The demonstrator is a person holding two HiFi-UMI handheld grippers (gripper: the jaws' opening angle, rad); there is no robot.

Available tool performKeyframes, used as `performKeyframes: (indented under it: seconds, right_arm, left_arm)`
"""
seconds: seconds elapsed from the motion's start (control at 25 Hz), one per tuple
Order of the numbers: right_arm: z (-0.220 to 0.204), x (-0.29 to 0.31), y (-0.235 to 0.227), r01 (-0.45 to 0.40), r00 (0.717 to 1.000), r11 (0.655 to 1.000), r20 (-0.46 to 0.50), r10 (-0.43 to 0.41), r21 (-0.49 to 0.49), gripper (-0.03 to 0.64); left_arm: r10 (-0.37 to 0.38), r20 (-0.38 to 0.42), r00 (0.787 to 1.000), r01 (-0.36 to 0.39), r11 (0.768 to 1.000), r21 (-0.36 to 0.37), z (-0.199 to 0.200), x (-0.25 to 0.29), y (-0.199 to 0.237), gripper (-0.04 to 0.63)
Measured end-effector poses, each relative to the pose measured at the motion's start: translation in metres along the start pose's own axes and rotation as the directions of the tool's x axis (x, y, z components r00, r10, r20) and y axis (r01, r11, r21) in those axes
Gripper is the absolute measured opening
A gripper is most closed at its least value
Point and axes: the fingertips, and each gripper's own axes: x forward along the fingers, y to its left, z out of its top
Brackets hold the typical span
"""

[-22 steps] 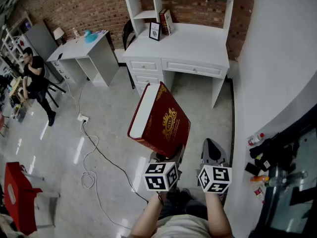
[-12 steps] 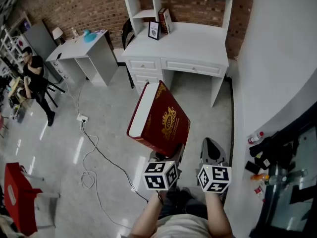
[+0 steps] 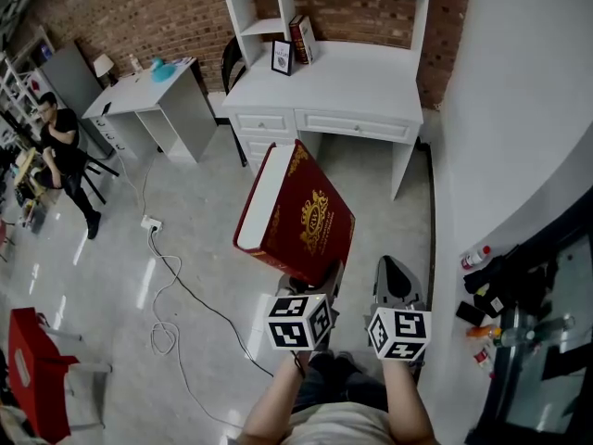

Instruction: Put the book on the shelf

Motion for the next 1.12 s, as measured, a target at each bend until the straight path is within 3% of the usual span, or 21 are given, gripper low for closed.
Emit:
performKeyframes:
  seconds: [0.6,1.12]
  right_arm:
    - [-0.016,0.014,-0.022,-0.048,0.998,0.999,-0.044,0.047,-0.011,0.017]
    - [0.007,0.104,-0.022,-0.037,0.999,0.999,-0.034,0.036,-0.031,0.017]
  left_arm:
    - [0.031,-0.036,0.999,-0.032,0.999,-0.012,-0.020,0.028,-0.011,0.241]
    - [0.024,-0.036,0.999,-0.024,1.000,-0.008,0.024,0.095,0.033,0.242]
